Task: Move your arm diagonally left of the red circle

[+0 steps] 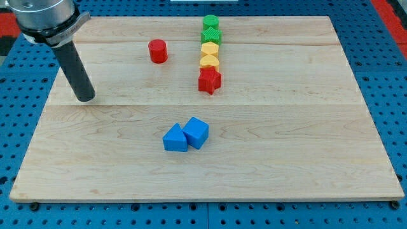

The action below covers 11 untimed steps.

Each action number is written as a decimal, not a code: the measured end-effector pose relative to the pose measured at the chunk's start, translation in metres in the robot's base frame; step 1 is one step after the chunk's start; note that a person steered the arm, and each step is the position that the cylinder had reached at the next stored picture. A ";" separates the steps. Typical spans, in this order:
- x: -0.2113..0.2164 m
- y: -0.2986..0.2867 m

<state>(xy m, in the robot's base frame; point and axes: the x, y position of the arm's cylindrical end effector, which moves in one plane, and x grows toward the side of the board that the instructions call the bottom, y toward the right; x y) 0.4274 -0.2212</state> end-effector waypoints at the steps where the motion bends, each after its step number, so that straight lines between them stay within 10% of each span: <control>1: 0.000 -0.010; 6: -0.133 0.030; 11: -0.155 0.076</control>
